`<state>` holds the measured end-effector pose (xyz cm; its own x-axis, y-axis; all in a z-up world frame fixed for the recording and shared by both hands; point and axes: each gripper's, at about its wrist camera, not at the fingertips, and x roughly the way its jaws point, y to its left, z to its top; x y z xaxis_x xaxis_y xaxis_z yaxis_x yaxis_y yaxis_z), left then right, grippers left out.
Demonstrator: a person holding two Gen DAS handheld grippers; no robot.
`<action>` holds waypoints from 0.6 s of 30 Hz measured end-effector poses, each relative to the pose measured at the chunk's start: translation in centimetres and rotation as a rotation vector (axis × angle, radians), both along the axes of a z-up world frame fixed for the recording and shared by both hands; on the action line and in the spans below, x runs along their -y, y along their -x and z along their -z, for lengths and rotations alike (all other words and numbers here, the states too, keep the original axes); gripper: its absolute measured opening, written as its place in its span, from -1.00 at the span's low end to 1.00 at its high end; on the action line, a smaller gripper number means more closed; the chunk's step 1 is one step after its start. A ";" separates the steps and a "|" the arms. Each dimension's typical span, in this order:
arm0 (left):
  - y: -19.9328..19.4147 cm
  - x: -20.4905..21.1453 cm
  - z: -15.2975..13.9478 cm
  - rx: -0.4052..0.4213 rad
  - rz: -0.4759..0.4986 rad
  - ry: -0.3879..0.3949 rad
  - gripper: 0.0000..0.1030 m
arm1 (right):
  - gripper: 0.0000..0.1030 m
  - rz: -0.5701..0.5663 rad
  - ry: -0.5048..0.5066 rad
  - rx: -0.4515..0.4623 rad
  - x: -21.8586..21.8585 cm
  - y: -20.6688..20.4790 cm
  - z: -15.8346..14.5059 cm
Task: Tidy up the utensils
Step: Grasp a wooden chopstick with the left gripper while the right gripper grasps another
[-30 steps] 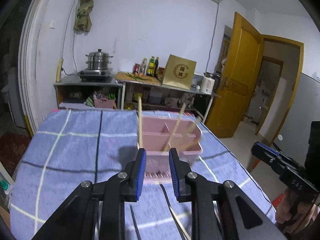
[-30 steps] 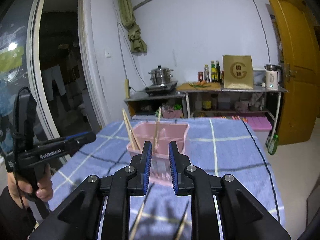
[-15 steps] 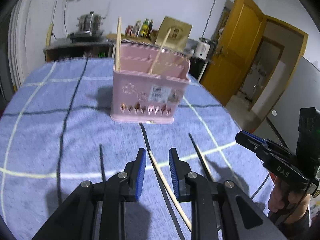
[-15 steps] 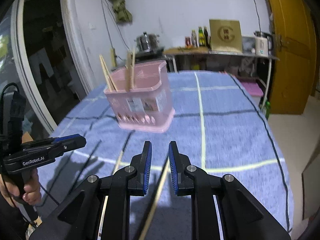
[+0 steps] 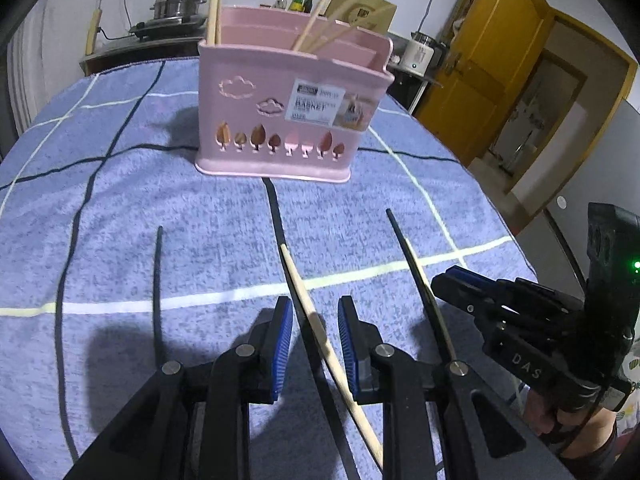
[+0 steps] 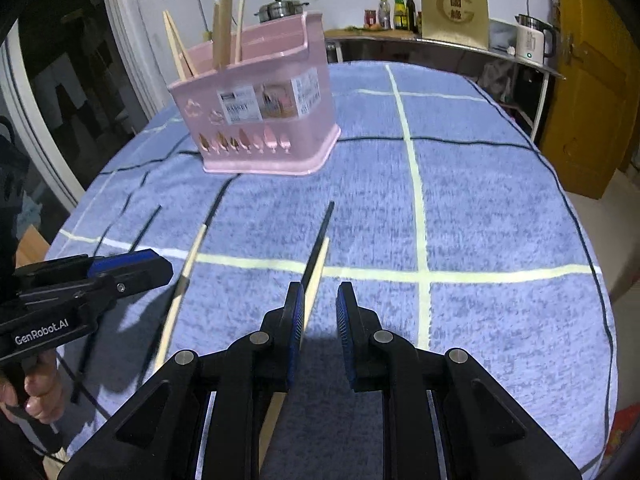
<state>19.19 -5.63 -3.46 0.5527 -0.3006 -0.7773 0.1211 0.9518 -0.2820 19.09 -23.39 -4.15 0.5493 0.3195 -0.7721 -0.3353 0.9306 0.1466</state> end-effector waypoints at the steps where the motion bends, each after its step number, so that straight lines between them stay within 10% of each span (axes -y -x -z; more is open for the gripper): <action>1: -0.1 0.1 0.1 -0.003 0.001 -0.001 -0.55 | -0.65 -0.001 0.003 -0.003 0.0 -0.1 0.1; 18: -0.6 1.4 1.1 -0.011 -0.005 -0.041 -0.55 | -0.65 -0.002 0.019 -0.001 -0.4 0.1 0.1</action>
